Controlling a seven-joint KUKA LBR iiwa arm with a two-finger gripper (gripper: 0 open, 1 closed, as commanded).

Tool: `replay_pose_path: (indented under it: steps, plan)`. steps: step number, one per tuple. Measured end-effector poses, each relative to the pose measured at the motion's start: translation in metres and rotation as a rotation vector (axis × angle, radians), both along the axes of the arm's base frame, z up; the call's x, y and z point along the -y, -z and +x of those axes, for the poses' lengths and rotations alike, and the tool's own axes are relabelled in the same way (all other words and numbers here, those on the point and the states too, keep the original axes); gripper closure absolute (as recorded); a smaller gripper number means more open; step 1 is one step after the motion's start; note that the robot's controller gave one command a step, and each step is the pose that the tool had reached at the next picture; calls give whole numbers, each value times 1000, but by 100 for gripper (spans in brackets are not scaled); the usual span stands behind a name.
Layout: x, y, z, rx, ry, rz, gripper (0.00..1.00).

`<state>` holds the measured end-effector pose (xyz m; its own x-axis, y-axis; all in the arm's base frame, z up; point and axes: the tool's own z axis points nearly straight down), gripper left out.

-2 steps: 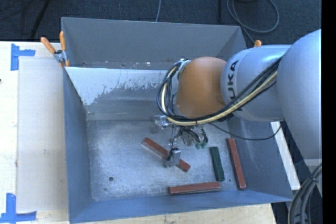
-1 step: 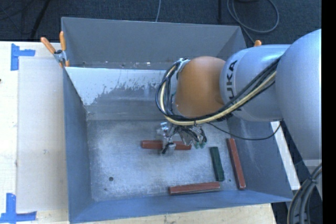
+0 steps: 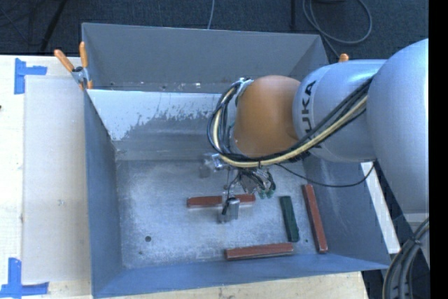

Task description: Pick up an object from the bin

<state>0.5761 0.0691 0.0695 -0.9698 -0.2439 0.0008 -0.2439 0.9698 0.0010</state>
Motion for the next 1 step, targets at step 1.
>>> replay_pose_path:
  steps: [1]
  plan:
    - [0, 0, 0, 1, 0, 0, 100]
